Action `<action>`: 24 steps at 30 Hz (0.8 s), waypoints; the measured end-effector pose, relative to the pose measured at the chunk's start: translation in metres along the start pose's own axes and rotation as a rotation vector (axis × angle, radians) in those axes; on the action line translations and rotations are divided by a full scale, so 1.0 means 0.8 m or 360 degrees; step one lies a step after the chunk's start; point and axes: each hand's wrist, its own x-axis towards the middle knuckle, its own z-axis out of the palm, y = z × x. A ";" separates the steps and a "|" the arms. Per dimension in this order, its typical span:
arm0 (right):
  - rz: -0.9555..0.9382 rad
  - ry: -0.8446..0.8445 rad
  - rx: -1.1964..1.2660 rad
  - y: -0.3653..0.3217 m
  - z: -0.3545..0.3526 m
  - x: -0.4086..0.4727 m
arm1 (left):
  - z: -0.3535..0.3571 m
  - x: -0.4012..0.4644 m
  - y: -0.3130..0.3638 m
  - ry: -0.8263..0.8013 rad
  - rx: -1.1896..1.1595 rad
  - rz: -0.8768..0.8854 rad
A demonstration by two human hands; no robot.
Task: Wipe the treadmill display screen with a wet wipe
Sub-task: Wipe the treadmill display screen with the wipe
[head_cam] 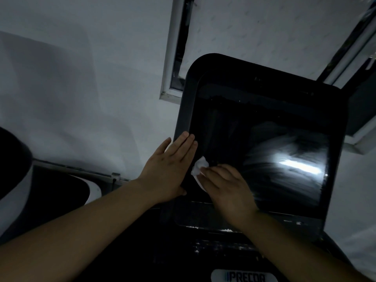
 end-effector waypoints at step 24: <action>0.0306 -0.0113 0.0047 0.004 0.001 -0.004 | 0.020 0.000 0.020 0.0775 -0.0440 0.0097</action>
